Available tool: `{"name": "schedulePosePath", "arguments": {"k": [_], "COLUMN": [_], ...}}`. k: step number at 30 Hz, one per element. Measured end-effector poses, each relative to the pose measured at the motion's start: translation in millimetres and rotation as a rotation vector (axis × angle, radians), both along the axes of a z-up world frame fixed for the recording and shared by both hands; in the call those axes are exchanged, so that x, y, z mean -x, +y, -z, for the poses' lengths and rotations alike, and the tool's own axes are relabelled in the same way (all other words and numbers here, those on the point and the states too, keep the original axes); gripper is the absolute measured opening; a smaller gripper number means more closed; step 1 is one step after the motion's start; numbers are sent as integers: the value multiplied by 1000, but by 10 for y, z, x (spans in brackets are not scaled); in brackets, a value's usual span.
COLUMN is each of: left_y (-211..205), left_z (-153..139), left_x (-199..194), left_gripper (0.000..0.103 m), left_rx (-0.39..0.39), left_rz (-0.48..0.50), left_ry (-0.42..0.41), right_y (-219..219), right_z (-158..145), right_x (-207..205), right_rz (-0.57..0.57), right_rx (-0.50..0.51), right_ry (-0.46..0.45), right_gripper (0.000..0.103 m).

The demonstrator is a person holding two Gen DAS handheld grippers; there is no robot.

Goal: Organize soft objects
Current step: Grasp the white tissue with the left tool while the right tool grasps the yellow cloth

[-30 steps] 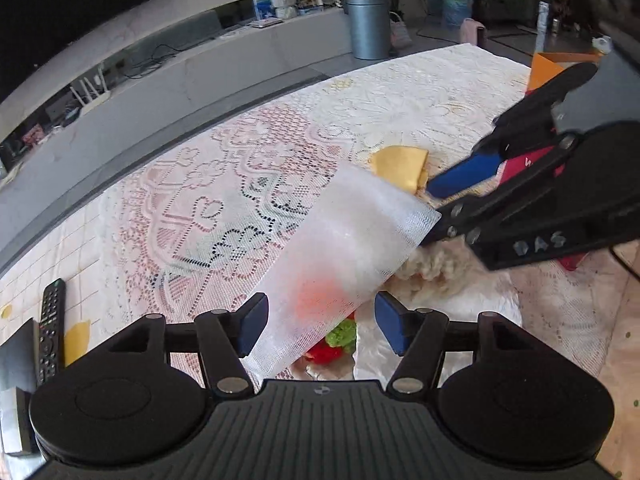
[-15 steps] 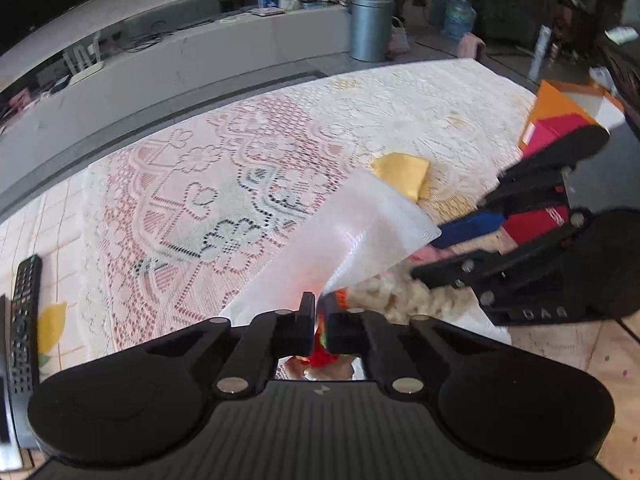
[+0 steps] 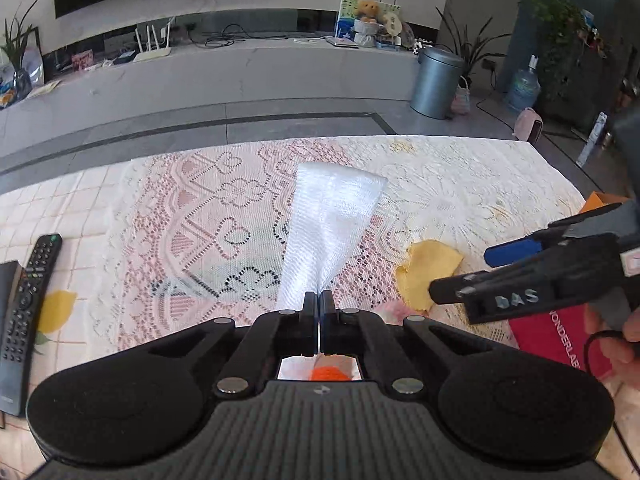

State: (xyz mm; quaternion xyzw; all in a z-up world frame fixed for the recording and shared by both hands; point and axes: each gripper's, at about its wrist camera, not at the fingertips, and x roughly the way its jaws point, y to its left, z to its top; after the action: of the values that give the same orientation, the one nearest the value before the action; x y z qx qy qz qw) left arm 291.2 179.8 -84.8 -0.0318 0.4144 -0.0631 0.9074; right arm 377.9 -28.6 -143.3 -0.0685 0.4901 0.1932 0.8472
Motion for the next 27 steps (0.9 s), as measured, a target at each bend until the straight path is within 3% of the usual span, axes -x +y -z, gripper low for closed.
{"name": "schedulePosePath", "arguments": {"k": [7,16,18,20,21,22,23,27], "left_y": [-51,-51,-51,-50,-53,-58,-66,-118], "left_z": [118,180,183,181,175,167,151,34], "left_x": [-51,-83,-77,-71,-66,-62,-57,-21], "left_gripper": [1,1,1,1,1,1,1,0], "left_rx": [41,61,62,61,60,57,51,6], "left_rz": [-15,-10,-11,-15,-17,-20,-22,-27], "left_ry": [3,2,1,-1,-3,-5,-8,-37], "right_y": [70,188,201,185,162,130,99,27], "right_z": [299,488,479,468,463,460,455,366], "right_x": [-334,-389,-372,-353,-360,-366,-377,-313], "right_rz": [226,234,224,218,217,212,211,186], "right_rx": [12,33,55,59,53,39,26,-27], "right_ry": [95,91,73,56,55,62,69,60], "right_gripper": [72,63,55,33,27,10,5,2]}}
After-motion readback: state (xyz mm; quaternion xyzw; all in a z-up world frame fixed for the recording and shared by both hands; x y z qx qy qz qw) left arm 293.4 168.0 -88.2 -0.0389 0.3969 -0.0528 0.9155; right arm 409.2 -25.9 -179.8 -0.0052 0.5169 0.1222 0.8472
